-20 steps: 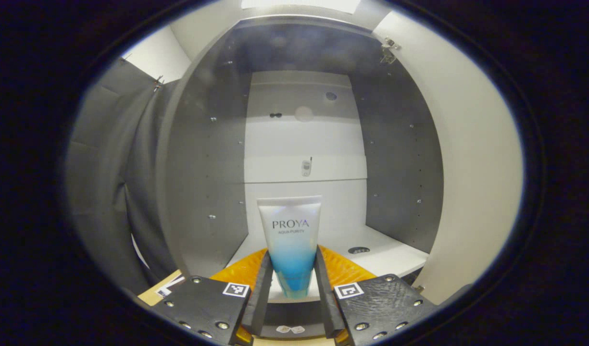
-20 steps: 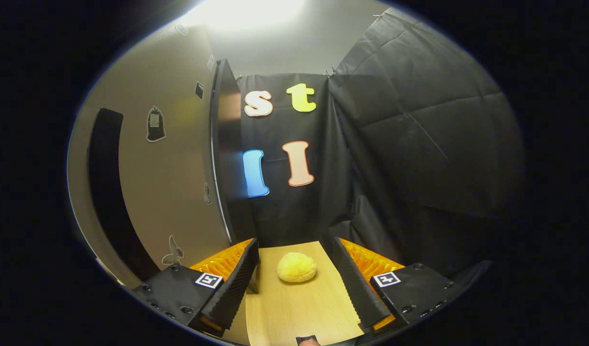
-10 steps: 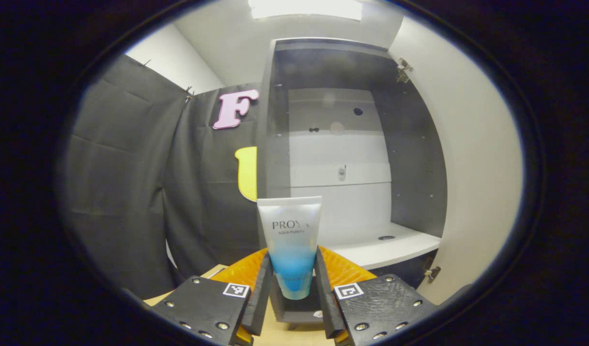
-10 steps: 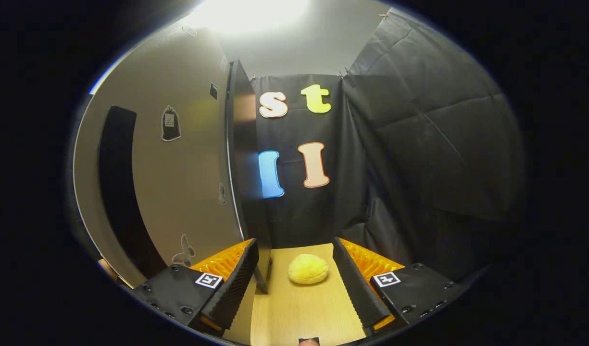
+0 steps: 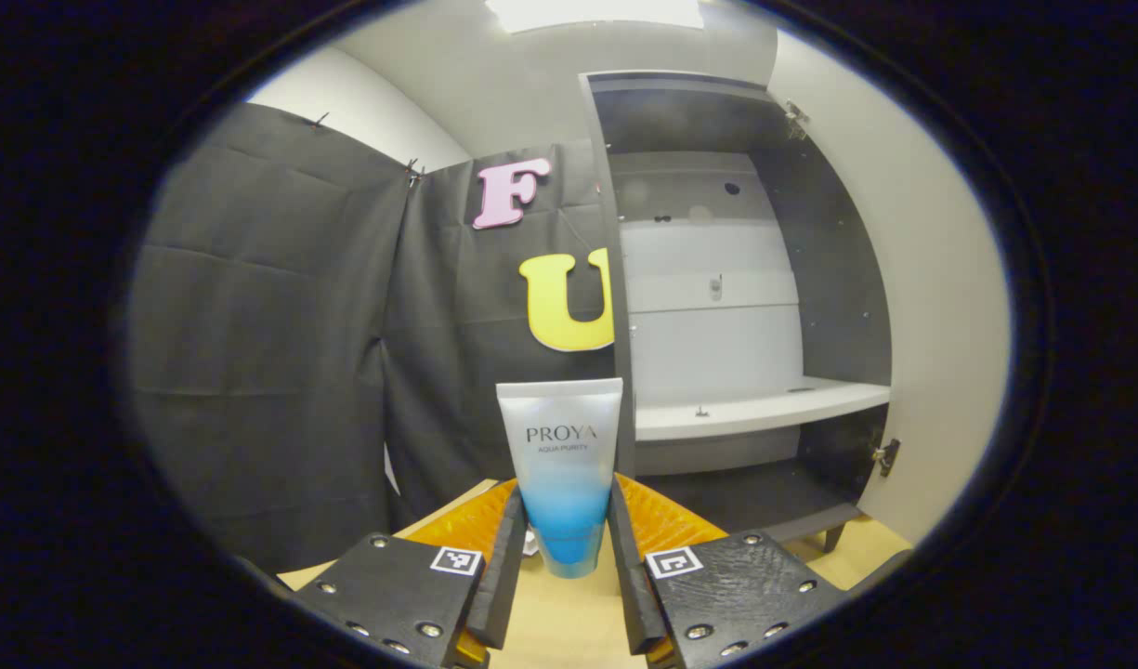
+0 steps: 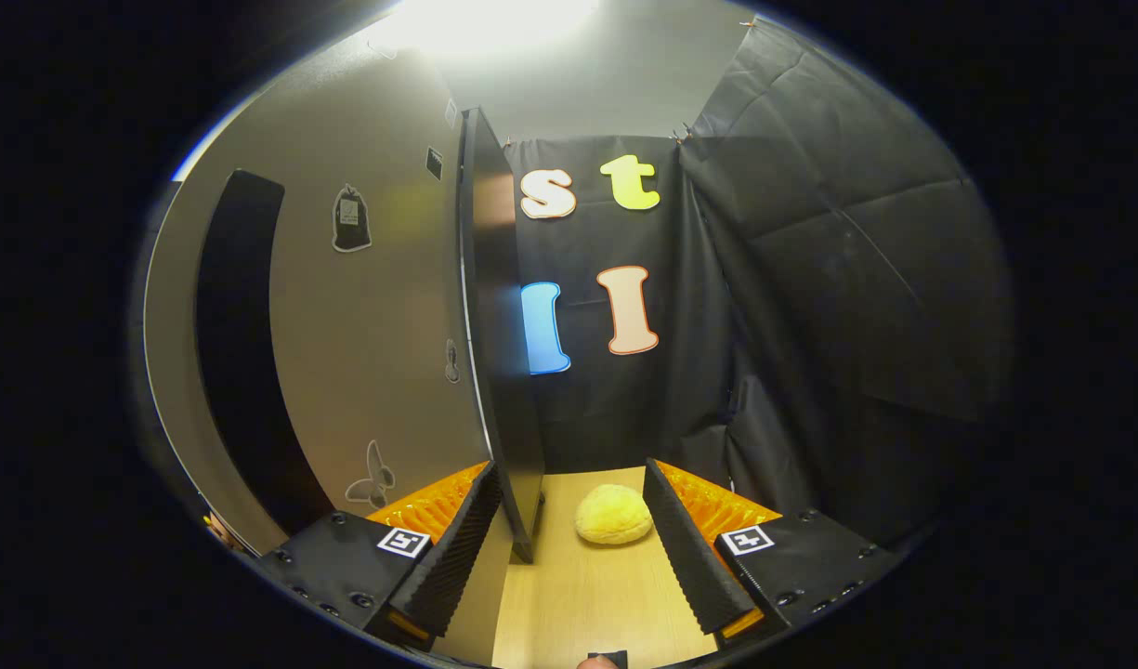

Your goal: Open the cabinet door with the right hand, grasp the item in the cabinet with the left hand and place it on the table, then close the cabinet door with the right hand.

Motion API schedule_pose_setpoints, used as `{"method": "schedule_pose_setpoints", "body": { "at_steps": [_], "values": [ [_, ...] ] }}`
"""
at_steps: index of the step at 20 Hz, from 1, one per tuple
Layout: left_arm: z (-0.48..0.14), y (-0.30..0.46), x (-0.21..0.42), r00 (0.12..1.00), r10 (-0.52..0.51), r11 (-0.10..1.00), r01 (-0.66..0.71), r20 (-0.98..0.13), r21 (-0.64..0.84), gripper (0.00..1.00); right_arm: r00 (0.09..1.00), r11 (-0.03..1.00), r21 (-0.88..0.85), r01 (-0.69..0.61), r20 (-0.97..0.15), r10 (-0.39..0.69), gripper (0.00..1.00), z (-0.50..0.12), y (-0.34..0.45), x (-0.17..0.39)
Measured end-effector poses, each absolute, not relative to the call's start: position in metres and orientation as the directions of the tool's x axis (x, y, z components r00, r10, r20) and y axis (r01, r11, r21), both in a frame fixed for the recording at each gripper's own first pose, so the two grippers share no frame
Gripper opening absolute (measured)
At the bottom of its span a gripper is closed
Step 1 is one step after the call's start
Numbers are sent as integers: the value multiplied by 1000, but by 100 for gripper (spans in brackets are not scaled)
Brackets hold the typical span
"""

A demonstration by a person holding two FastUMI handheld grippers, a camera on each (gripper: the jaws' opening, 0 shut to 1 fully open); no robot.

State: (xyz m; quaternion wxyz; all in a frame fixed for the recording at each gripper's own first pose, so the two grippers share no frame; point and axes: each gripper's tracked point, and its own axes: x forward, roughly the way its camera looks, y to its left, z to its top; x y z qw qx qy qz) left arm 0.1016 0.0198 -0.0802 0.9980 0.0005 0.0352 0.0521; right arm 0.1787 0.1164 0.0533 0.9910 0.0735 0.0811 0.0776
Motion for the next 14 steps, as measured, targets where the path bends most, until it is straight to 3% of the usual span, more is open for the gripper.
{"method": "schedule_pose_setpoints", "body": {
  "at_steps": [1,2,3,4,6,7,10,14],
  "values": [
    [-91,26,96,990,116,993,-116,-82,2,46,976,979,154,-136,-149,159,98,54,114,179],
    [-101,34,91,988,127,992,-127,-91,2,46,977,979,159,-130,-148,154,98,54,114,179],
    [-111,41,87,985,142,990,-142,-98,3,53,978,978,168,-125,-147,151,98,54,113,178],
    [-121,48,81,982,155,988,-155,-106,5,46,978,977,176,-121,-150,148,98,53,113,179],
    [-139,61,70,977,179,984,-179,-120,4,53,979,979,179,-99,-157,127,98,52,108,179],
    [-150,69,65,972,193,981,-194,-130,5,50,980,980,175,-89,-163,118,98,51,105,179],
    [-182,86,50,957,236,971,-238,-166,6,53,980,984,164,-71,-175,100,98,49,101,178],
    [-221,102,35,939,281,958,-285,-199,7,46,976,985,155,-74,-193,103,98,45,103,178]
  ]
}}
